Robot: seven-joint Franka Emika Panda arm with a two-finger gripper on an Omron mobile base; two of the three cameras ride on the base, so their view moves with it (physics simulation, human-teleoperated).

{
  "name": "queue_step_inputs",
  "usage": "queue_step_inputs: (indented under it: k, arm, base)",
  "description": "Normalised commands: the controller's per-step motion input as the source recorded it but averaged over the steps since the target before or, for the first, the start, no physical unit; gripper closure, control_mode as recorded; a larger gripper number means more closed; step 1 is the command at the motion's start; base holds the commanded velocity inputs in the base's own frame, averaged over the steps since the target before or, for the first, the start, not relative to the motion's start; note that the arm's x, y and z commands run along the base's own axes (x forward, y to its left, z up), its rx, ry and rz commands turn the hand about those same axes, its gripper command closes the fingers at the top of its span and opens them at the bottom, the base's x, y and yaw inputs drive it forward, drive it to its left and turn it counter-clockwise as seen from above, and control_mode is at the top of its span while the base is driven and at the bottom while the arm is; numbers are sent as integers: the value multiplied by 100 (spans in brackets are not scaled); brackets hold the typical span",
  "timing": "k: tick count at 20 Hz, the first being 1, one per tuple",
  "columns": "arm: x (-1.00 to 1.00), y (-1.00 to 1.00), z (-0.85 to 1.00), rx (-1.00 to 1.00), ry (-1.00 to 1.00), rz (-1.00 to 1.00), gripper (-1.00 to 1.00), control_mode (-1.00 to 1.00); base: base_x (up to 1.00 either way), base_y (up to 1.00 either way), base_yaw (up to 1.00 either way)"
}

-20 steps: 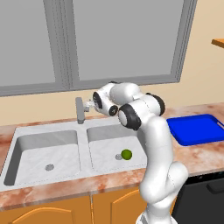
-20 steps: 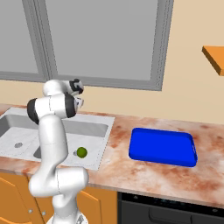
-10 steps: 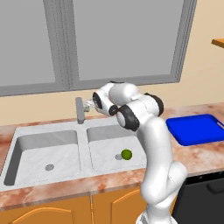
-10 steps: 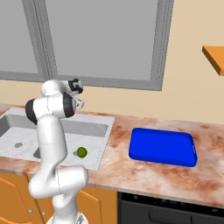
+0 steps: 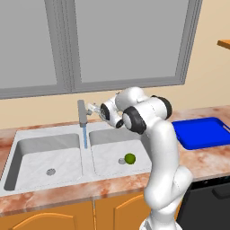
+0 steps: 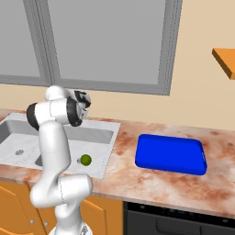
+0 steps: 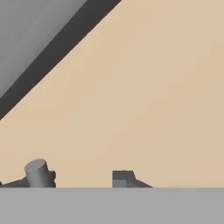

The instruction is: Pick up all produce items and place them in the sink. Turn on the sink faucet to wash them. Then turn the sink off and put them in the tray.

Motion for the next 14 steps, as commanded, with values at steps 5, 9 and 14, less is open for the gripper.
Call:
queue_step_inputs:
  k: [5, 9, 14]
  arm:
    - [-7, -68, -29, 3, 2, -1, 100, -100]
    - [2, -11, 0, 0, 0, 16, 100, -100]
    - [14, -2, 0, 0, 11, 4, 100, -100]
  base:
    - [0, 0, 0]
    - [0, 0, 0]
    - [0, 0, 0]
